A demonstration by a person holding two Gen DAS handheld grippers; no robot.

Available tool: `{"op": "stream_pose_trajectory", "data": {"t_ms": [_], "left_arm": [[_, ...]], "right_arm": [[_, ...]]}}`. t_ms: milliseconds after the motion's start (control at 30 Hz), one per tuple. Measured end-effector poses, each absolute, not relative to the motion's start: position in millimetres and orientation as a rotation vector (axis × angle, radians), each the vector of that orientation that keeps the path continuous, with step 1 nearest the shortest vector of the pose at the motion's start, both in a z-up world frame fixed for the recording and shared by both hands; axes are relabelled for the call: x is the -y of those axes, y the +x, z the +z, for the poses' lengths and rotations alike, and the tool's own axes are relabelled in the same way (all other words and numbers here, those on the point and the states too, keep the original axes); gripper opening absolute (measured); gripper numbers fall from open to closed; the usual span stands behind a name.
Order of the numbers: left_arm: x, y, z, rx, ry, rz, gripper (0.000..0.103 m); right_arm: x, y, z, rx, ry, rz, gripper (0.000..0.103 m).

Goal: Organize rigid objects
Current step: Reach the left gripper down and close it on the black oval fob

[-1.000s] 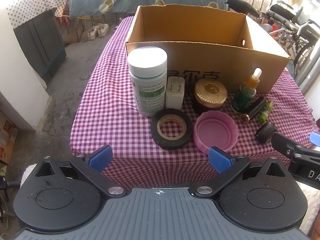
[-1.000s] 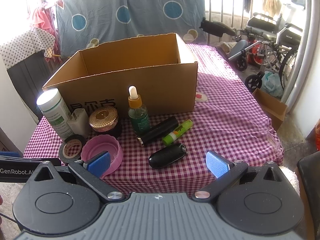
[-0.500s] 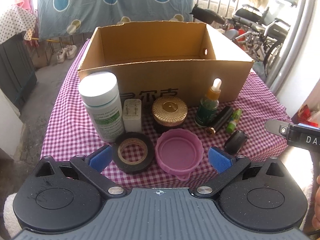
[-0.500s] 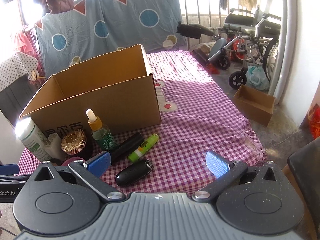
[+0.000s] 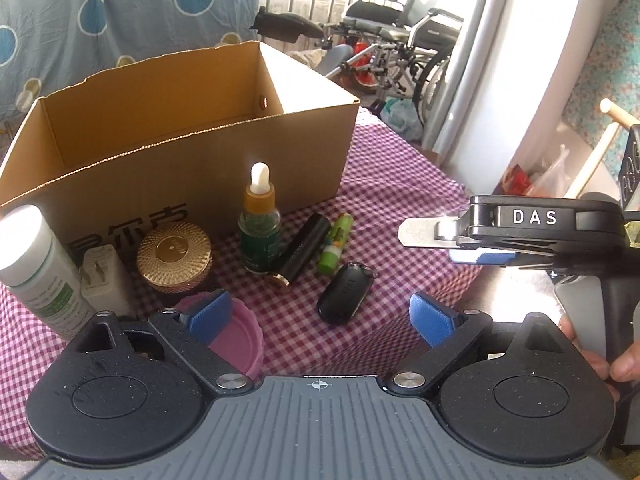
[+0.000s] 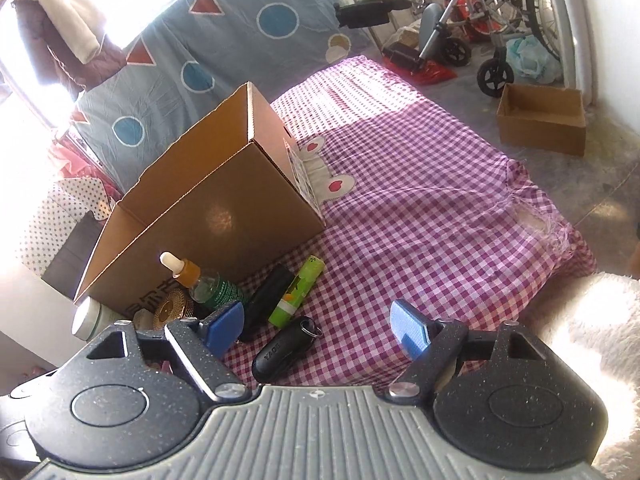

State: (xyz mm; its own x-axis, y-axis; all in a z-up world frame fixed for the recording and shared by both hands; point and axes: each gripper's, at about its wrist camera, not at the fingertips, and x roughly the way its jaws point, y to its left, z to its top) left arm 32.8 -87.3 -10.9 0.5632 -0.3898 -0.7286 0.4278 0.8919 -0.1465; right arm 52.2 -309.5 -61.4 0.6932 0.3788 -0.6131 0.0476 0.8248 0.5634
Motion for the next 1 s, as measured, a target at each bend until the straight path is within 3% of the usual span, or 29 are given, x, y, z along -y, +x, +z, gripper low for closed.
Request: {"op": "stream_pose_trajectory", "data": {"t_ms": [67,300,500,767,1000], "left_arm": [[95,35,-13,-0.863,0.066,-0.503,0.091],[126,42,-24,-0.893,0.180,-0.520,0.062],[138,54,-36,-0.934,0.243,-0.486,0.049],[135,63,-46,-1.006,0.216,-0.483,0.033],[135,65,-47,-0.999,0.203,-0.510,0.032]], "right_arm": [[315,56,-68,-0.811,0.655,0.236,0.071],[319,66,-87,-0.864,0.786,0.338,0.055],[315,77,-99,-0.907,0.812,0.370,0.034],[312,89,-115,-0.953,0.838,0.375,0.030],[319,98,-118,-0.963,0.858,0.377,0.029]]}}
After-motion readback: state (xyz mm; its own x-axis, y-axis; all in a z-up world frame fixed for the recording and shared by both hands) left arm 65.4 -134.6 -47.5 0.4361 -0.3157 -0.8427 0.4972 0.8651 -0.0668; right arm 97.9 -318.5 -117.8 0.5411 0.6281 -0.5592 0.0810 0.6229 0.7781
